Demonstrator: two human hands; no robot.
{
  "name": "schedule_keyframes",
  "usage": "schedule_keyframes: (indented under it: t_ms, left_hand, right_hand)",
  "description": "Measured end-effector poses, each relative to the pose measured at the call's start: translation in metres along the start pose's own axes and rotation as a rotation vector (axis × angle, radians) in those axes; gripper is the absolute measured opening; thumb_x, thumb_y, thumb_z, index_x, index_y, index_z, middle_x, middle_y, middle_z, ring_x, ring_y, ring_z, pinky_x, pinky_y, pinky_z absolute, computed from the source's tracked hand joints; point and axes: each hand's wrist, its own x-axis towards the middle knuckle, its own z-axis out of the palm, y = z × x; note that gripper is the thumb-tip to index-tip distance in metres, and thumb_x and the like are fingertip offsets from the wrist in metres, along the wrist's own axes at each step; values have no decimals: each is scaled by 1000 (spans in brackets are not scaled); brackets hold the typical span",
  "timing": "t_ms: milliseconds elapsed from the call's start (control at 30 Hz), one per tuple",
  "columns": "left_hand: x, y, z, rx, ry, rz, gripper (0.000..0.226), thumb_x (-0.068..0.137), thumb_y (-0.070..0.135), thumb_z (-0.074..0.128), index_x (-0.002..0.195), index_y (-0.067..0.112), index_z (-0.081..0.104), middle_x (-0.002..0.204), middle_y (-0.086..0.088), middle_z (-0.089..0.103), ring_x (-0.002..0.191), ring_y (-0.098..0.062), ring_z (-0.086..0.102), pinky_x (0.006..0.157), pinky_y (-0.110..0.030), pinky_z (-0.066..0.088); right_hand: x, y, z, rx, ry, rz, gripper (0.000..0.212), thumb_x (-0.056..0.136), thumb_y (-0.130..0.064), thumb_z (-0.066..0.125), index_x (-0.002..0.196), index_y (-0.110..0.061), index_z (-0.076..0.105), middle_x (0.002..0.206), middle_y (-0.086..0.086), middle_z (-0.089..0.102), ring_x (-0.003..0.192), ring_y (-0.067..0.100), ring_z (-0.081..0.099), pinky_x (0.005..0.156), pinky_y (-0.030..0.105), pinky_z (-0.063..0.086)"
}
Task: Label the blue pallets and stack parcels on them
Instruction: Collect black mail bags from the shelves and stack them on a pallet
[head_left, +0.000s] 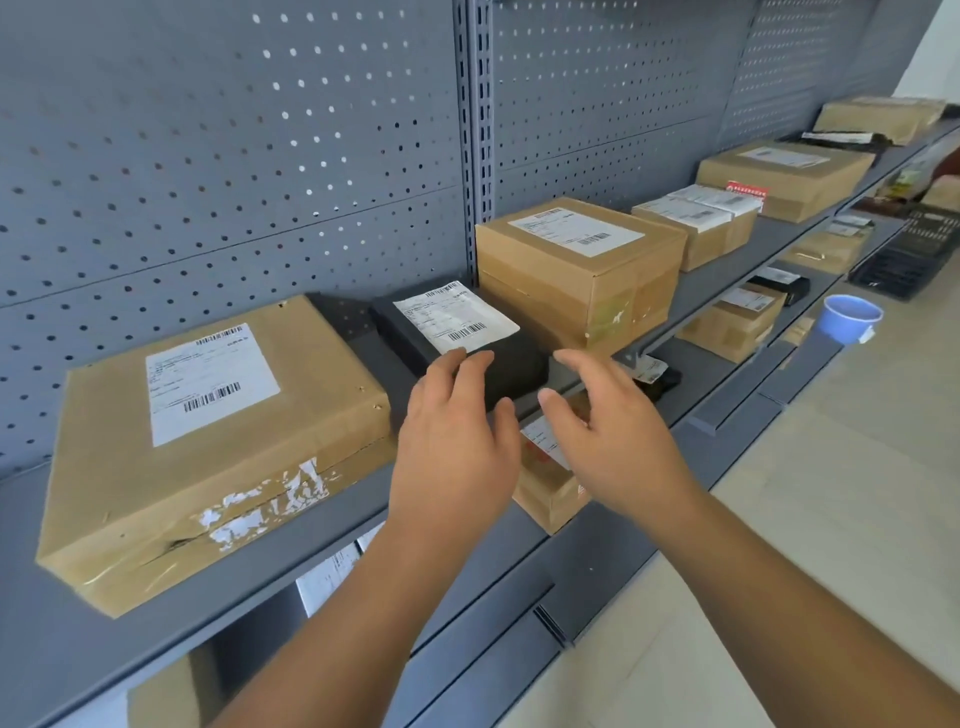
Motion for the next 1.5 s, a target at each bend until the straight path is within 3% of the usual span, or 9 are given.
schedule_keyframes:
  t_ms: [500,700,767,833,933,1000,1200,1333,1500]
  left_hand:
    - [49,-8,33,4,42,-263,67,103,46,44,161,23,18,170,-2,16,155,-25,16,121,-42,26]
    - [64,-2,37,-161,75,-471,81,102,43,51,164,20,4,169,-4,20,151,-29,31,119,-45,34]
    - [69,-1,40,-160,78,-539,85,101,44,53,164,18,2,165,-8,29,145,-30,41,113,-43,39]
    - [72,0,42,-174,88,-610,80,99,41,54,162,15,12,151,-11,48,128,-30,55,102,-42,48]
    - [74,0,44,-198,104,-684,36,96,36,56,128,22,43,111,3,64,92,-10,62,66,-23,45]
    - [75,4,45,-208,121,-680,21,95,33,57,106,34,39,101,17,60,83,-1,59,58,-14,40]
    - [73,21,40,-318,211,-652,17,93,29,62,91,42,51,88,31,69,79,22,59,54,0,41]
    - [69,39,34,-371,247,-640,24,93,28,63,91,48,51,83,55,57,80,31,53,58,6,36]
    - [65,52,28,-366,321,-600,25,91,32,64,101,53,55,95,42,67,90,20,60,71,-6,46]
  right_hand:
    - [97,10,40,158,-177,68,60,101,-43,48,156,-28,30,158,-3,39,143,17,37,110,33,31]
    - [116,15,41,285,-329,119,55,97,-38,55,150,-34,38,120,-15,63,86,-13,57,71,15,37]
    - [119,18,41,329,-353,139,62,96,-39,58,153,-31,35,133,-10,60,98,-6,57,78,20,38]
    - [121,19,39,341,-372,164,66,95,-41,58,155,-27,35,141,-7,56,120,12,56,86,27,37]
    - [120,22,37,354,-414,144,35,94,-40,56,127,-31,60,116,-12,68,97,6,62,71,28,45]
    - [121,23,35,374,-428,142,23,94,-37,55,114,-30,64,104,-12,69,89,4,61,68,27,46]
    - [123,27,24,538,-420,190,28,89,-33,56,114,-31,66,104,-15,71,95,10,64,72,31,50]
    - [120,26,15,638,-407,168,29,87,-32,57,90,-60,64,87,-38,66,83,-14,60,70,26,43]
    - [112,17,-4,734,-415,113,56,90,-28,59,74,-81,51,76,-56,54,76,-33,50,68,17,37]
